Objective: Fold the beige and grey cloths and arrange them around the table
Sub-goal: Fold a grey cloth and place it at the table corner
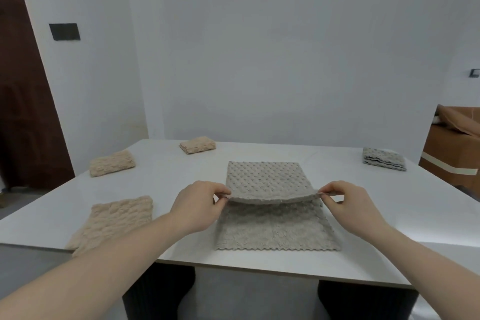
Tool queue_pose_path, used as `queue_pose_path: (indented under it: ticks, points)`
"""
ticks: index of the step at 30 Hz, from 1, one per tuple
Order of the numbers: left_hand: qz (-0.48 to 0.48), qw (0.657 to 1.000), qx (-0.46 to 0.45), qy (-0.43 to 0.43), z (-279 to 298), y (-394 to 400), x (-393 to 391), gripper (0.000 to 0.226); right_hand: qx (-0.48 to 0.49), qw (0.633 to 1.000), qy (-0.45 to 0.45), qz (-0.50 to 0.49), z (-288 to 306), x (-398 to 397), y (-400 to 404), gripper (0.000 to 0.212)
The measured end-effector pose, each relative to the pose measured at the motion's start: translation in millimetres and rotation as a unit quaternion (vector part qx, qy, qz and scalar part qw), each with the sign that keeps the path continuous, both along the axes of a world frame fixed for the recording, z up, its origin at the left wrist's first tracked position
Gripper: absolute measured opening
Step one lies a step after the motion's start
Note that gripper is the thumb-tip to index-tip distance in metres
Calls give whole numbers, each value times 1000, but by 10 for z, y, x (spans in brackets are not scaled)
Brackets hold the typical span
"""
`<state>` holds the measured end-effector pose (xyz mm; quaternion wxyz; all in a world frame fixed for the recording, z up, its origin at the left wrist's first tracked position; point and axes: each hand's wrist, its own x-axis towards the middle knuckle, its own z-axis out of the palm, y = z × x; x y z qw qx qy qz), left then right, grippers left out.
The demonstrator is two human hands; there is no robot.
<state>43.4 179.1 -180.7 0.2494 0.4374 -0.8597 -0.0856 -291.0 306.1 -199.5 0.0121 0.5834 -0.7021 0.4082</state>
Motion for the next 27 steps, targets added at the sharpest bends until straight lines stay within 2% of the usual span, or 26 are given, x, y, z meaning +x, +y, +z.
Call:
queue_pose_path:
  ticks: [4, 9, 16, 27]
  points:
    - [-23, 999, -31, -22, -87, 162, 95, 19, -7, 1000, -12, 10, -67, 40, 186, 18]
    - [-42, 996, -58, -50, -221, 235, 184, 17, 18, 999, 36, 30, -173, 23, 361, 28]
    - [-43, 994, -42, -93, -279, 278, 209, 15, 58, 994, 83, 38, -266, 20, 477, 25]
    - [-43, 992, -12, -122, -324, 310, 201, 21, 108, 991, 69, 36, -370, 87, 584, 22]
